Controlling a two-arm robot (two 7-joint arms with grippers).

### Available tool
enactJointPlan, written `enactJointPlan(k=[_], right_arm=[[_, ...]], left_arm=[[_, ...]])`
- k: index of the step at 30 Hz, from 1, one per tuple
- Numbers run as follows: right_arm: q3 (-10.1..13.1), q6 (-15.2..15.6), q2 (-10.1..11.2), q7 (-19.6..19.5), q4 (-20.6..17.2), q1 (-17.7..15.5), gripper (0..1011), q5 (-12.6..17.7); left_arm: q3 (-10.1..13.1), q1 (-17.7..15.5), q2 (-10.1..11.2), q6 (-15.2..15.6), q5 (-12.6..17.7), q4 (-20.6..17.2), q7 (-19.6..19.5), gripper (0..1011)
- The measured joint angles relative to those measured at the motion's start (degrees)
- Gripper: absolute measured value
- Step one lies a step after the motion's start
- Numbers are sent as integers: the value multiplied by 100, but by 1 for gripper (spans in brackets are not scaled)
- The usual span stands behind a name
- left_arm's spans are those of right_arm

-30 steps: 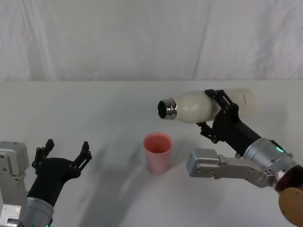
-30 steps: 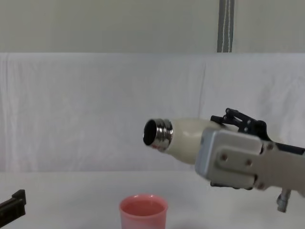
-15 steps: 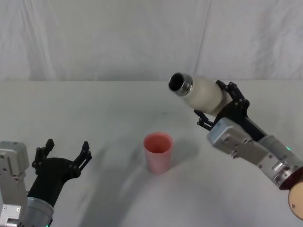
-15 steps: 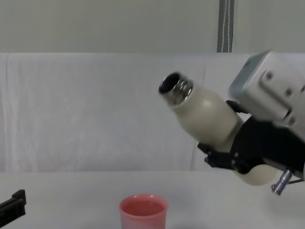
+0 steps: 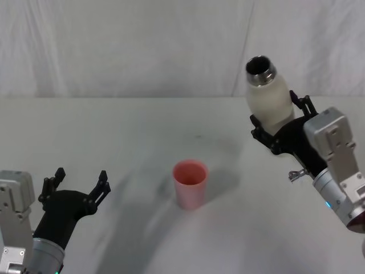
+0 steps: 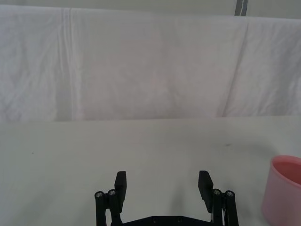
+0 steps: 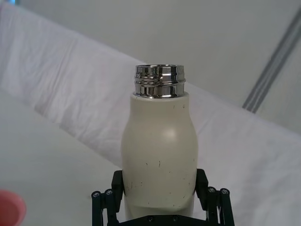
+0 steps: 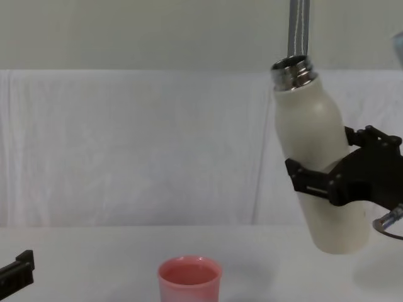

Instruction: Grasp the thermos with one hand and pour water into the cup lid.

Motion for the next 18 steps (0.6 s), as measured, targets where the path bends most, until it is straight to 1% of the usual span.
enactJointPlan(k=[4,5,6,7,9,10,12,18], right_arm=[[135,-1,-105,3,-26,-87,947,276],[194,3,-146,10,-34,-124,947,408],[194,3,-146,10,-34,-124,947,408],[252,16,-192,18,-42,-168,947,535],[314,36,-241,24,-51,-215,947,676],[382,65,-286,25,-59,-267,947,812],[458,93,-339,18,-69,-336,947,947],[593,109,-427,-57,-71,-453,947,1147]], left_arm=[[0,0,0,0,0,0,0,1001],[0,0,0,0,0,0,0,1001],[1,0,0,0,0,0,0,1001],[0,0,0,0,0,0,0,1001],[0,0,0,0,0,0,0,1001],[0,0,0,0,0,0,0,1001],[1,0,0,0,0,0,0,1001],[0,0,0,0,0,0,0,1001]])
